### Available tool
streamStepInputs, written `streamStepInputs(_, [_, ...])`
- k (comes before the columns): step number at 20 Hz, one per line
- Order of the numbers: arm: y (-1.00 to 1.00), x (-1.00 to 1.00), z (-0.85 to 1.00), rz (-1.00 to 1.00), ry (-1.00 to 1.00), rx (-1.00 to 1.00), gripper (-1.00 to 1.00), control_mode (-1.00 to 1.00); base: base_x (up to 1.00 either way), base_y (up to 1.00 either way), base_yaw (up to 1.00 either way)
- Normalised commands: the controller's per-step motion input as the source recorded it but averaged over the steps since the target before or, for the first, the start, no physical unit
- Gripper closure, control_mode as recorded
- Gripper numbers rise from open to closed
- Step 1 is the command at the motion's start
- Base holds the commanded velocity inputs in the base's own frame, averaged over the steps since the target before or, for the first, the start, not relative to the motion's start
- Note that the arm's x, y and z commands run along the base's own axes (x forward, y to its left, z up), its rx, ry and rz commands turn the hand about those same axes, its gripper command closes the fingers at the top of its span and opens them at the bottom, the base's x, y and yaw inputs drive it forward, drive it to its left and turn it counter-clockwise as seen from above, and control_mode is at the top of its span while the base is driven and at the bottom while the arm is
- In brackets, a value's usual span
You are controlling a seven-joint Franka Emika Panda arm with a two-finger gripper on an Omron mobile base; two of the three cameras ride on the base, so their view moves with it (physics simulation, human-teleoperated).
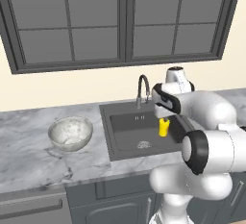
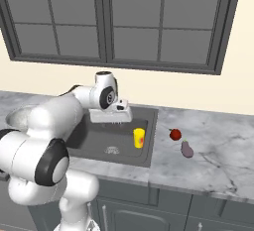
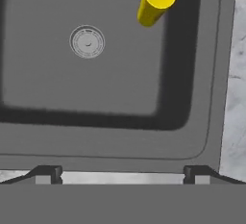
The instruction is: Remove the eggplant and bell pepper from the sink. Then move the bowl and cup from the counter to the sink for washing.
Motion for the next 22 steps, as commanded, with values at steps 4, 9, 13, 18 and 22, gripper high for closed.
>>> streamStepInputs(4, [0.32, -0.31, 0.12, -0.14, 0.0, 0.09, -1.0, -1.0, 0.0, 0.0, 0.0])
streamStepInputs(9, [0.4, -0.27, 0.11, -0.15, 0.0, 0.04, -1.0, -1.0, 0.0, 0.0, 0.0])
streamStepInputs(13, [0.46, -0.22, 0.09, -0.16, 0.0, 0.01, -1.0, -1.0, 0.0, 0.0, 0.0])
streamStepInputs(18, [0.58, -0.06, 0.02, -0.13, -0.06, 0.0, -1.0, -1.0, 0.0, 0.0, 0.0])
streamStepInputs(22, [0.58, 0.0, 0.0, -0.08, -0.05, 0.0, -1.0, -1.0, 0.0, 0.0, 0.0])
